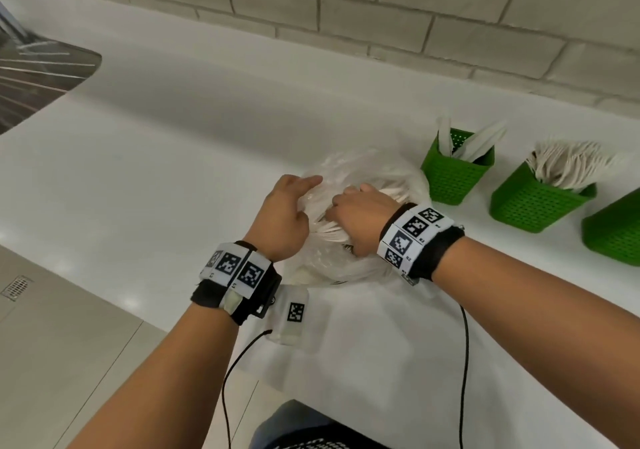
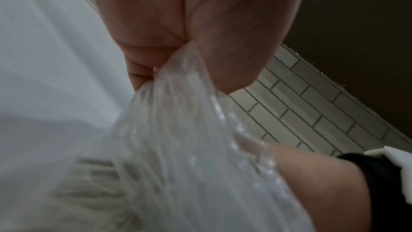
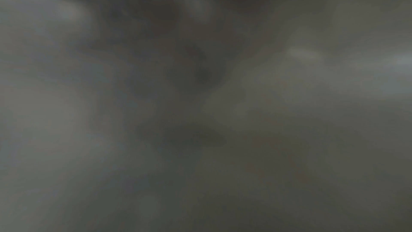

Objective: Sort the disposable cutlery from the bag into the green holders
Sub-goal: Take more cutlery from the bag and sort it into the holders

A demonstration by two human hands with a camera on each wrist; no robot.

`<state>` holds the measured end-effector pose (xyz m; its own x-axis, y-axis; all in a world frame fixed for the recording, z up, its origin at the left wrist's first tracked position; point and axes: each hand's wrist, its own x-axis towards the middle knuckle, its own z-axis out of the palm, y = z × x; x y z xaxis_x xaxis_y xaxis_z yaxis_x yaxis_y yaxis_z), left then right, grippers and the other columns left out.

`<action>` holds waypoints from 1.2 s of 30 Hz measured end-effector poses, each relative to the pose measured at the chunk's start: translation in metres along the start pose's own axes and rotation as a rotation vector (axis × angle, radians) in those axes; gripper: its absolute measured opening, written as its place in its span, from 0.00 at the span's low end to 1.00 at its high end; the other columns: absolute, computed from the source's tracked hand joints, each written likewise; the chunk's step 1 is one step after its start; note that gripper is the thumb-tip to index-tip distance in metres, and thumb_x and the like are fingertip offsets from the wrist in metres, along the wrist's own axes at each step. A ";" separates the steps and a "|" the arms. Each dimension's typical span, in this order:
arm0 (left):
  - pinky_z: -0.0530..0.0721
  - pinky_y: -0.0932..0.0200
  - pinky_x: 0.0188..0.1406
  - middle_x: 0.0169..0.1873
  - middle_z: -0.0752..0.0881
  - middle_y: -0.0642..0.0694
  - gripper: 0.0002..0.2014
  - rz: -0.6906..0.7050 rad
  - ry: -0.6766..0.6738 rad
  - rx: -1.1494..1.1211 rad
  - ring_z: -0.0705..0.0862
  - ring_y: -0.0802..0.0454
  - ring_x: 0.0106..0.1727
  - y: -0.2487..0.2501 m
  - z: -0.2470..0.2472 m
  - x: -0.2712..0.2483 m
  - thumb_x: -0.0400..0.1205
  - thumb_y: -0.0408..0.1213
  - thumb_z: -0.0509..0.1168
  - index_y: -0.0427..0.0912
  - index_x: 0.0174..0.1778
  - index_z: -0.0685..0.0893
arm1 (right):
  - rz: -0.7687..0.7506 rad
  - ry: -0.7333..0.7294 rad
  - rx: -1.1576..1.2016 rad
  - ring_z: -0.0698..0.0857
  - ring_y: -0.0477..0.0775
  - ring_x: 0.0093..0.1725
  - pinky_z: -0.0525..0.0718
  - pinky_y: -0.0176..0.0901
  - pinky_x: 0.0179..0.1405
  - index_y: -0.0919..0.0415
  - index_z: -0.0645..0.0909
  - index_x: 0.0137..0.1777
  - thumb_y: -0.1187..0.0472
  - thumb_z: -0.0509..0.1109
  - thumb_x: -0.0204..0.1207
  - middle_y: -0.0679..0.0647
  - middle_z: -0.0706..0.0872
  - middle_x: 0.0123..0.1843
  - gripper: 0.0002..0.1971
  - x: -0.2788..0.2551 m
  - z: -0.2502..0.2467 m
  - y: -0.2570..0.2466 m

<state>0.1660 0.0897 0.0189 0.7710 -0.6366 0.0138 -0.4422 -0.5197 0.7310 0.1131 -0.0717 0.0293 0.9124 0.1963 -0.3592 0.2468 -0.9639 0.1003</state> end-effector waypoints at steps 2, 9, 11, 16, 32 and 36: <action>0.66 0.81 0.57 0.62 0.76 0.42 0.31 0.012 0.017 0.002 0.78 0.48 0.62 -0.005 -0.004 -0.003 0.79 0.17 0.56 0.45 0.76 0.76 | -0.014 0.056 0.037 0.75 0.55 0.62 0.67 0.50 0.59 0.50 0.79 0.68 0.46 0.73 0.72 0.51 0.79 0.60 0.25 -0.004 -0.002 0.008; 0.86 0.55 0.56 0.64 0.82 0.50 0.18 -0.035 0.018 -0.161 0.83 0.52 0.59 -0.013 -0.026 -0.007 0.88 0.32 0.55 0.56 0.65 0.84 | 0.072 0.207 0.361 0.81 0.53 0.41 0.72 0.43 0.36 0.50 0.78 0.47 0.54 0.74 0.72 0.47 0.80 0.41 0.08 -0.021 -0.004 0.031; 0.91 0.48 0.40 0.65 0.83 0.51 0.19 -0.081 0.011 -0.207 0.87 0.53 0.50 -0.016 -0.034 -0.009 0.88 0.30 0.56 0.57 0.61 0.86 | 0.098 0.260 0.439 0.82 0.53 0.39 0.75 0.44 0.35 0.49 0.76 0.45 0.59 0.75 0.70 0.47 0.83 0.39 0.10 -0.026 -0.005 0.036; 0.82 0.66 0.48 0.61 0.85 0.52 0.22 -0.010 0.018 -0.046 0.84 0.60 0.43 -0.022 -0.034 -0.013 0.82 0.26 0.64 0.57 0.64 0.85 | 0.077 0.350 0.573 0.83 0.53 0.39 0.80 0.46 0.38 0.52 0.79 0.46 0.63 0.78 0.67 0.47 0.85 0.39 0.12 -0.038 -0.006 0.035; 0.69 0.63 0.75 0.73 0.75 0.58 0.40 0.307 -0.084 -0.203 0.72 0.62 0.75 0.042 -0.046 -0.013 0.73 0.44 0.77 0.56 0.80 0.67 | 0.123 0.540 1.173 0.88 0.42 0.53 0.84 0.37 0.56 0.59 0.85 0.58 0.61 0.82 0.68 0.48 0.91 0.51 0.18 -0.080 -0.036 0.056; 0.82 0.60 0.52 0.51 0.84 0.53 0.37 0.225 -0.167 -0.229 0.83 0.61 0.52 0.066 0.005 0.009 0.75 0.47 0.77 0.50 0.78 0.67 | 0.078 0.832 1.418 0.90 0.50 0.49 0.87 0.44 0.54 0.57 0.85 0.47 0.68 0.80 0.70 0.49 0.91 0.44 0.10 -0.077 -0.047 0.044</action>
<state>0.1412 0.0467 0.0634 0.5727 -0.8144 0.0939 -0.4633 -0.2270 0.8566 0.0689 -0.1204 0.1045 0.9370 -0.2720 0.2194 0.1448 -0.2694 -0.9521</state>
